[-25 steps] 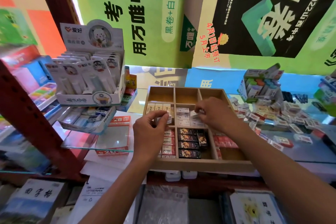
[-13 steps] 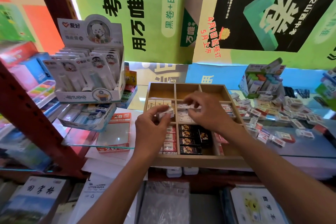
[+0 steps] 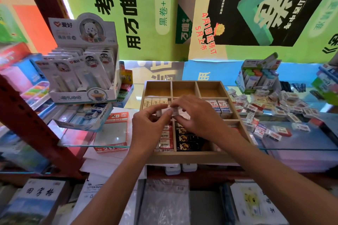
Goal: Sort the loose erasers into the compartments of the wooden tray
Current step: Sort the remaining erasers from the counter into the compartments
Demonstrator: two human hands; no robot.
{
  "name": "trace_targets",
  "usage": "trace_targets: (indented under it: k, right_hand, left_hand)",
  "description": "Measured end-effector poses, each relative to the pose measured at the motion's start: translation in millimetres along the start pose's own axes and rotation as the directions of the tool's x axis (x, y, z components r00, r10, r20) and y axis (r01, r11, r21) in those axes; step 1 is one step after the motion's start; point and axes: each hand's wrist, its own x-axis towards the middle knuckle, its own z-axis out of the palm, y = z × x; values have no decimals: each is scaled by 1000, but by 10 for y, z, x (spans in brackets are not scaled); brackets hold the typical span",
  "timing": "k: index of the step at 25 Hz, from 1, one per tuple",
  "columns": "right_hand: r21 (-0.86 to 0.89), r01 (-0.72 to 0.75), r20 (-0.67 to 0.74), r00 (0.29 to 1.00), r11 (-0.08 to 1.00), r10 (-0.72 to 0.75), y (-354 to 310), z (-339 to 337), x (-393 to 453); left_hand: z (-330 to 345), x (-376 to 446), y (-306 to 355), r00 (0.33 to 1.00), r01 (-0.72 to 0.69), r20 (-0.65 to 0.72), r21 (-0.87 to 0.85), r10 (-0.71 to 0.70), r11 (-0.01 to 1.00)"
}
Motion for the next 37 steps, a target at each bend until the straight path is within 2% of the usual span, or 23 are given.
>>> trace_targets:
  k: [3,5,8,15,16,18,20,21,23,26,30,32,34,35,37]
  right_hand:
    - [-3,-199,-18,980,980,199,174,-51,-17]
    - [-52,-346,68,935,937,349,283,-54,-10]
    - [-68,-353,227,905,933,359,333,35,57]
    - [-163,-347,207,903,924,376,386,95,177]
    - [-146,-351,194,907,925,375,374,102,168]
    - [49,-375,93,924,926,370,279,54,123]
    - [296,-279,52,960,914,276,91,-44,56]
    - [331,-190,61,982,924,180,-8,-74,20]
    - [260,-37,54,998,965,24,-125,-43,-29]
    - [108,-50,5,999,993,50,-52,-64,-24]
    - [27,10,87,996,1000,-13,0,-126,-75]
    - [-20,-115,107,987,993,117,138,-167,-62]
    - [-114,-287,170,937,951,304,374,-214,-34]
    - [-149,-338,229,902,929,365,477,-232,-29]
    - [-198,-353,309,863,914,400,570,-215,9]
  left_hand:
    - [-6,17,-32,995,20,-99,3,-19,1000]
    - [0,27,-48,992,37,-124,18,-34,999]
    - [12,33,-58,994,33,-108,46,-27,998]
    - [14,36,-51,997,12,-75,62,-7,998]
    - [12,34,-47,997,14,-71,57,-10,998]
    - [6,27,-35,999,13,-54,47,-10,999]
    - [-1,13,-14,1000,0,-15,36,0,999]
    - [-2,4,-3,1000,-11,15,35,11,999]
    - [-7,-21,18,996,-39,85,55,34,998]
    - [-25,-45,55,989,-53,142,22,50,998]
    - [-15,-37,73,981,-41,190,4,39,999]
    - [6,-21,51,984,-25,179,7,23,1000]
    - [18,-19,37,987,5,160,-13,-3,1000]
    - [22,-20,31,989,11,150,-13,-9,1000]
    - [24,-19,31,991,12,137,-8,-11,1000]
